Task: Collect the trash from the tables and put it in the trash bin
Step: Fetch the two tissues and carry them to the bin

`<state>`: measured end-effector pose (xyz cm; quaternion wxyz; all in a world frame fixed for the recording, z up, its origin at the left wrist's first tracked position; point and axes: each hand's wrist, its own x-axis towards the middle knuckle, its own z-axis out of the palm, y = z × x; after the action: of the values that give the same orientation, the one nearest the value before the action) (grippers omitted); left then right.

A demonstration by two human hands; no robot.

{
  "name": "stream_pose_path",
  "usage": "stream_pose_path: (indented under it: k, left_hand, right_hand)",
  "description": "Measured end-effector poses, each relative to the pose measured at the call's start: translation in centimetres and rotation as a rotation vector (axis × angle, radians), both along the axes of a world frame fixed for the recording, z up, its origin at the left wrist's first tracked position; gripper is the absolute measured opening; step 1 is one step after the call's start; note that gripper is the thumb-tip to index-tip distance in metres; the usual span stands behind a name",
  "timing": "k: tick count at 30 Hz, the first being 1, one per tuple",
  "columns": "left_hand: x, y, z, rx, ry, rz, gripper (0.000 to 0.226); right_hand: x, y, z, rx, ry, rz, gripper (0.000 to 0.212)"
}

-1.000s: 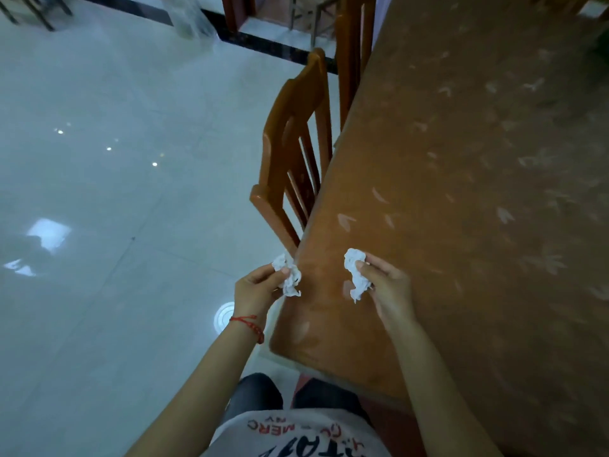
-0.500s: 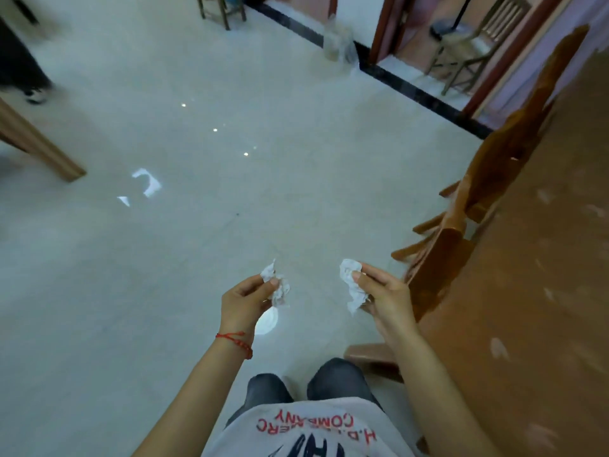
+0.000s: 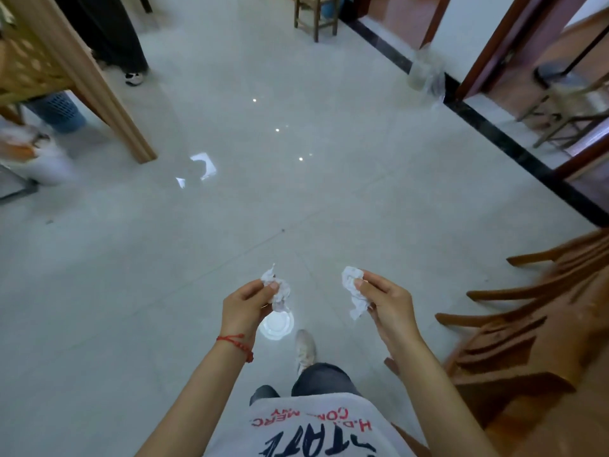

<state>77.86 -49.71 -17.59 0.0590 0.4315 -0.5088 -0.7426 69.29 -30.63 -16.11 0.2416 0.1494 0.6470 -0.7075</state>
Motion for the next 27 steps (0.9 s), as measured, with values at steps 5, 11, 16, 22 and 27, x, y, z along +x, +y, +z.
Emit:
stream_pose_path:
  k: [5,11,16,22,27]
  left_hand:
    - [-6.8,-2.1,0.7,0.0,0.002,-0.006,0.006]
    - [-14.1,-3.5,0.9,0.005,-0.024,-0.056,0.002]
    - [-20.6,-4.3,0.3,0.024,-0.039,-0.202,0.002]
    - [-29.7,-4.7,1.3,0.01,-0.021,-0.465,0.005]
    - [-36.9,-3.6,1.9,-0.026,0.011,-0.679,0.015]
  right_hand:
    - [-6.6,-1.7,0.2,0.03,-0.005,0.008,0.021]
    - [-12.4,-3.0,0.3,0.013,-0.014,-0.071,0.022]
    - [-16.1,-3.2,0.1,-0.009,-0.031,-0.202,0.022]
    - [-20.1,-2.9,0.2,-0.045,-0.033,-0.46,0.024]
    - [-22.4,-2.4,0.4,-0.081,-0.055,-0.697,0.026]
